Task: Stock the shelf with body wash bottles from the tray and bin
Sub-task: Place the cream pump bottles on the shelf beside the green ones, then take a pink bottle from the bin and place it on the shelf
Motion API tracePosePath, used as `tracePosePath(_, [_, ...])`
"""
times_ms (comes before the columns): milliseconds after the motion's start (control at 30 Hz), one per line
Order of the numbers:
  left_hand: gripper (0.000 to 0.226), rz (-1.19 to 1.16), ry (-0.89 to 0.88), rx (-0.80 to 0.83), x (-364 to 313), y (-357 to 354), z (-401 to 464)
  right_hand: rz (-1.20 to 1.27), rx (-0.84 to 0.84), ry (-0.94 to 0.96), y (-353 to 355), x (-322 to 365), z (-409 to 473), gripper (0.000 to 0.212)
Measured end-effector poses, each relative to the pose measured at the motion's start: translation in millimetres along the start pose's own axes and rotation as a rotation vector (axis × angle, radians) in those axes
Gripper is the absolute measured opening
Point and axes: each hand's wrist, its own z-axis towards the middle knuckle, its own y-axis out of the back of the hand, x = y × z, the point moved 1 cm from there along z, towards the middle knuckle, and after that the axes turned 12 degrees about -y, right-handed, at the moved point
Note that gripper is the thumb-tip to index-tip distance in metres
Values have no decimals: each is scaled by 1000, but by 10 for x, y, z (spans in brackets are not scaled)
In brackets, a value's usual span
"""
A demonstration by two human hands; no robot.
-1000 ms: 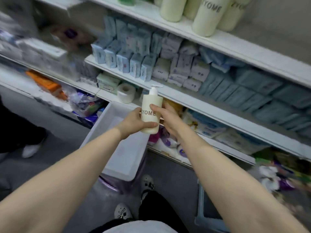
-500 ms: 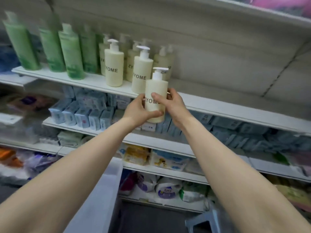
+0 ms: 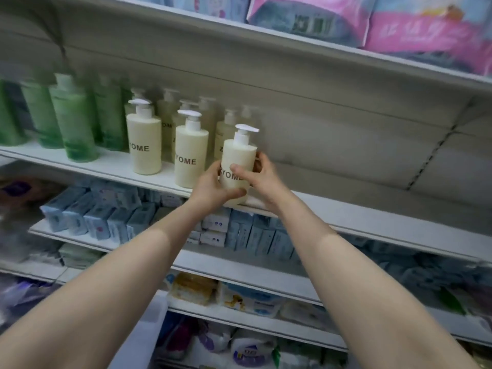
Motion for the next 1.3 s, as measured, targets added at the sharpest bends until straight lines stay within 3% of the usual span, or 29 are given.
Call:
tracePosePath(367, [78,111,-40,-7,83,-80,26,7,20,2,55,-190,136,73])
tracePosePath(567, [68,222,-86,9,56,-46,-101,-45,-101,-16,17,-306,-26,60])
tracePosePath(700, [78,270,-94,-58,30,-13,-292,-136,-215,-62,-1,-360,-215,62])
tracePosePath(833, [67,197,-78,-99,-14,-18,-493,-132,-281,-74,-35,-382,-535,60])
tracePosePath(1300, [47,55,-159,257,-453,-1037,-1234,-87,-501,-261,683,-988,-1871,45])
